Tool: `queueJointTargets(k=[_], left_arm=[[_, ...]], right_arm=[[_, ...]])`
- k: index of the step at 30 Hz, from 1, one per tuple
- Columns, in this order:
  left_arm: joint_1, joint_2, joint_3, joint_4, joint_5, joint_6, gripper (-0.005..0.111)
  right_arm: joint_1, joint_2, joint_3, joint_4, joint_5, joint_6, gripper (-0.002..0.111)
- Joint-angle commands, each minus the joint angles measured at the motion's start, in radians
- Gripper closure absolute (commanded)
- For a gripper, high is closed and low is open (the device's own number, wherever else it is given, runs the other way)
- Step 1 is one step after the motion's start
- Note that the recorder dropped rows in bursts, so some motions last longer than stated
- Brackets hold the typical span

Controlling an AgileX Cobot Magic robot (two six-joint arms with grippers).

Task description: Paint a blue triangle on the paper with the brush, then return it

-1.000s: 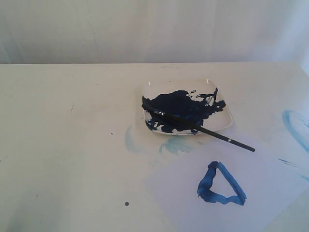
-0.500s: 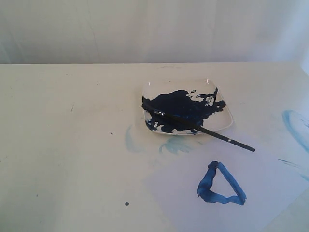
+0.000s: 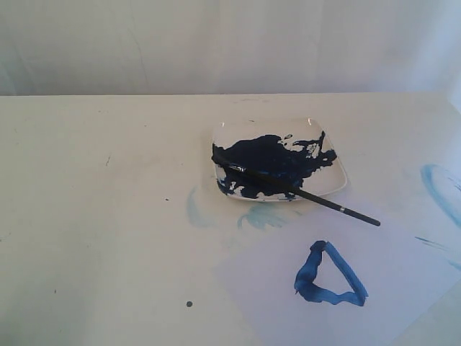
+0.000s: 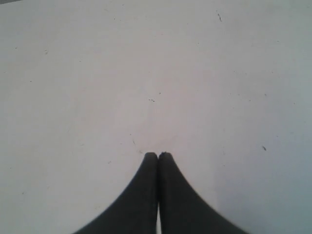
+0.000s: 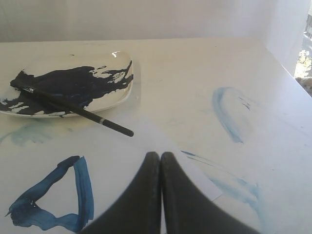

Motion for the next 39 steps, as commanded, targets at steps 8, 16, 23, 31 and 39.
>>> queueJointTargets(k=[8,16,23,31,39], left_arm=[[0.015,-0.003,0.006,-0.095,0.001,0.003,0.107],[0.015,-0.003,0.006,-0.103,-0.003,-0.100,0.107],[0.015,-0.003,0.006,-0.103,-0.003,-0.098,0.107],[0.015,-0.003,0.006,-0.103,-0.004,-0.098,0.107],[0.015,-0.003,0.006,-0.103,-0.004,-0.098,0.107]], right_arm=[[-0.007,-0.007,0.002,0.001,-0.003,-0.002,0.108],[-0.007,-0.007,0.002,0.008,-0.003,-0.002,0.108],[-0.007,-0.007,0.002,0.008,-0.003,-0.002,0.108],[-0.007,-0.007,0.002,0.008,-0.003,-0.002,0.108],[-0.007,-0.007,0.002,0.008,-0.003,-0.002,0.108]])
